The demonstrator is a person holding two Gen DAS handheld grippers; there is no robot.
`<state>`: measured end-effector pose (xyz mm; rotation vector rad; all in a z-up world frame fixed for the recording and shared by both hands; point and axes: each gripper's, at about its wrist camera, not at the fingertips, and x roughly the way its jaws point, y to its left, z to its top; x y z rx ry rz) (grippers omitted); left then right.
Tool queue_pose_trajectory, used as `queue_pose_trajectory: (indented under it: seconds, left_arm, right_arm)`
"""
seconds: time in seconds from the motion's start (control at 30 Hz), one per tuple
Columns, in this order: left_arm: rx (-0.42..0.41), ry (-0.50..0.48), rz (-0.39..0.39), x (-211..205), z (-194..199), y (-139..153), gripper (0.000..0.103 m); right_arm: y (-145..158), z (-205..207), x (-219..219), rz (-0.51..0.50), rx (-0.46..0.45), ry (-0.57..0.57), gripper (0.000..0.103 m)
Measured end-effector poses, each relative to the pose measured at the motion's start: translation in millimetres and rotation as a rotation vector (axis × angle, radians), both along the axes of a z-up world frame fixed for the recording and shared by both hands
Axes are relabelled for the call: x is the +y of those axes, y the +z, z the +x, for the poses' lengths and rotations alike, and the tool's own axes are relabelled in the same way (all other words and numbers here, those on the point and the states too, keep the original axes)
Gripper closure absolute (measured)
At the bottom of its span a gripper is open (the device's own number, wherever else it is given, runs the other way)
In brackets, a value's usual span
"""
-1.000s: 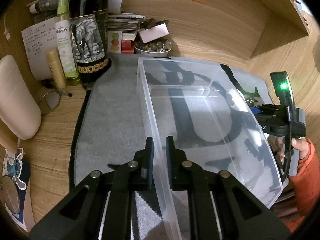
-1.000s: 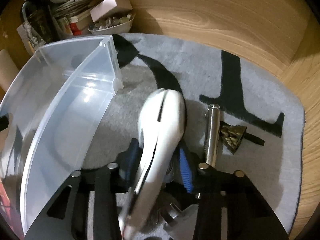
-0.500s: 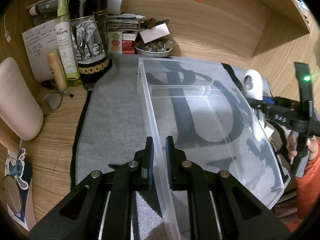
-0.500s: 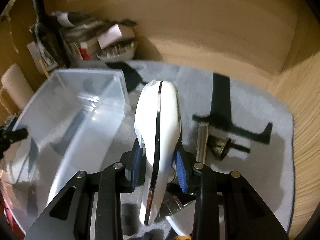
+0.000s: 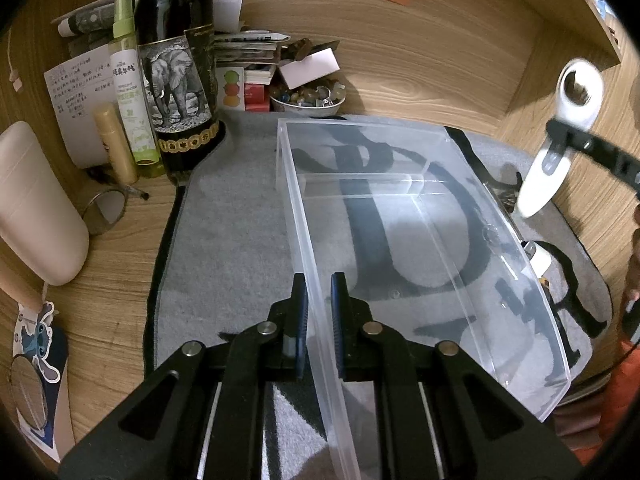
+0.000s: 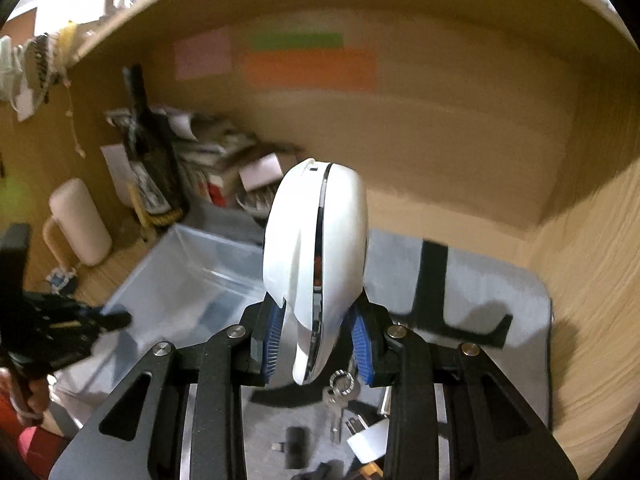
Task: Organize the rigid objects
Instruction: 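Close the right gripper around the white handheld device, then carry the white device into the clear box and open the right gripper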
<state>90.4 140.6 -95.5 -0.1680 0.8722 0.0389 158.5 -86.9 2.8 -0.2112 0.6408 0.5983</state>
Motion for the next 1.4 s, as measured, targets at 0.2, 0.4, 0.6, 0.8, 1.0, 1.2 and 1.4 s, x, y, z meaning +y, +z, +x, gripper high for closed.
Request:
queue_pose_trajectory:
  seconds: [0.2,0.4,0.6,0.8,1.0,1.2,1.4]
  left_arm:
    - [0.000,-0.002,0.007,-1.6,0.0,-0.3,0.092]
    - [-0.002,0.000,0.010,-1.9,0.0,-0.2,0.092]
    - [-0.003,0.001,0.012,-2.2,0.2,-0.4,0.092]
    - [-0.003,0.001,0.015,-2.8,0.3,-0.2,0.092]
    - [-0.005,0.003,0.014,-2.0,0.5,-0.2,0.092]
    - [-0.005,0.002,0.009,-1.5,0.5,-0.2,0.092]
    - [-0.005,0.002,0.010,-1.6,0.4,0.1,0.092]
  right_arm:
    - [19.6,-20.3,12.4,0.030,-0.053,0.067,0.075]
    - [15.8,-33.9,30.6,0.040,-0.033,0.164,0.075]
    - [-12.4,-31.5,58.4,0.004,0.047,0.228,0.075]
    - [-43.4,-21.0,80.5,-0.038,0.148,0.269,0.075]
    - [-60.4,-14.8,96.1,-0.088,0.192,0.299,0.075]
    - [-73.6,-2.7,106.7,-0.145,0.225,0.307,0.075]
    - [-92.9,3.7,115.1,-0.227,0.263,0.331,0.075]
